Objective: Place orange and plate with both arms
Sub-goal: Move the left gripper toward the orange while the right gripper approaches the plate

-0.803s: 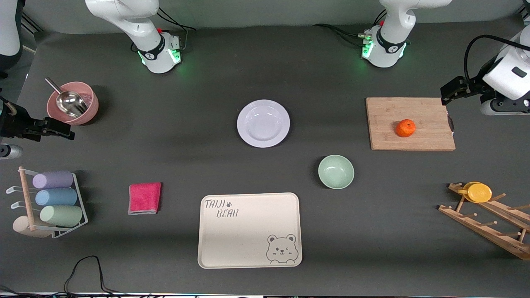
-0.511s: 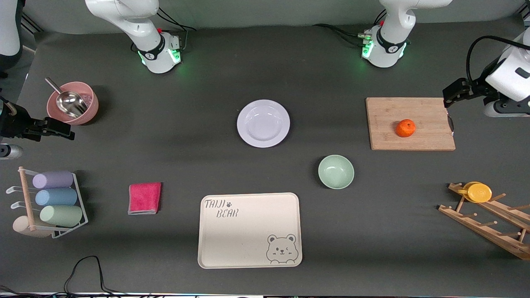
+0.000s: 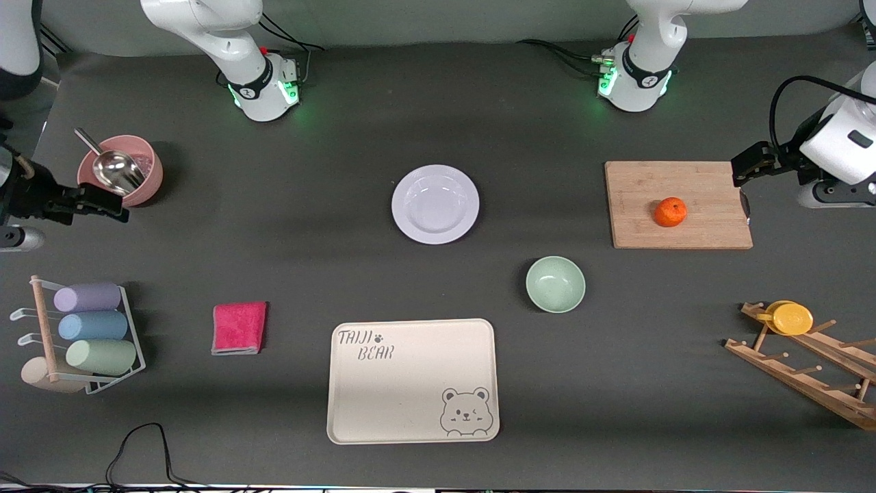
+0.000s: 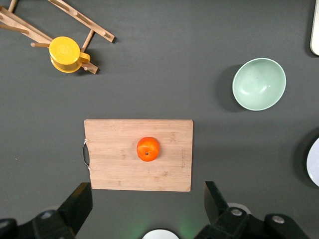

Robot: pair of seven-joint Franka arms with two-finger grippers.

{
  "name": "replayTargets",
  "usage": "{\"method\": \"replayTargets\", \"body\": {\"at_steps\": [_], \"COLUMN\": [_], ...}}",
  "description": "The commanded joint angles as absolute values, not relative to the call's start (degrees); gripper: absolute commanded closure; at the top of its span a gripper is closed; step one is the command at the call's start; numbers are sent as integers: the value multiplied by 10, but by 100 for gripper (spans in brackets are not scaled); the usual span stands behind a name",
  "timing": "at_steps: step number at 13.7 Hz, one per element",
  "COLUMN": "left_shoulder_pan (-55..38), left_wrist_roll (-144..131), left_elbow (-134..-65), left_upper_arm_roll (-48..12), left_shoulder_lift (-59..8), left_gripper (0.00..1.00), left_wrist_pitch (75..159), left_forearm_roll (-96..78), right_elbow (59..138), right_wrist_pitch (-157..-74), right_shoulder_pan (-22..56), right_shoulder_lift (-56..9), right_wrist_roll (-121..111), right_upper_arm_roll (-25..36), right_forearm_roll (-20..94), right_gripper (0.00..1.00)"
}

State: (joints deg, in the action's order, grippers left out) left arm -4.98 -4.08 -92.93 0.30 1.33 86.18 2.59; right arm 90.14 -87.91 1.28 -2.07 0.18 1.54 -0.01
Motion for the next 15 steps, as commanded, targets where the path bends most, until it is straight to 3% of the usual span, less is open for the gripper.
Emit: {"method": "replayTargets", "body": {"at_steps": [1, 6, 12, 15], "left_shoulder_pan": [-57, -48, -10, -9], "left_wrist_roll": [-32, -34, -33, -33], "left_elbow": [-903, -917, -1150, -1195], "left_upper_arm_roll": [7, 9, 8, 8], "left_shoulder_lift": [6, 17, 212, 230], "left_gripper": [0, 0, 0, 0], "left_wrist_pitch": [849, 812, 854, 876], "left_forearm_roll": [37, 37, 37, 35], "right_elbow": [976, 1061, 1111, 1135], "right_wrist_pitch": [-887, -907, -919, -920], "right_shoulder_pan": [54, 134, 161, 161], "right_shoulder_lift": [60, 149, 189, 186], "right_wrist_roll": [66, 166, 200, 189], "right_upper_arm_roll": [14, 11, 14, 35], "right_forearm_roll": [-11, -4, 2, 61], "right_gripper": [0, 0, 0, 0]}}
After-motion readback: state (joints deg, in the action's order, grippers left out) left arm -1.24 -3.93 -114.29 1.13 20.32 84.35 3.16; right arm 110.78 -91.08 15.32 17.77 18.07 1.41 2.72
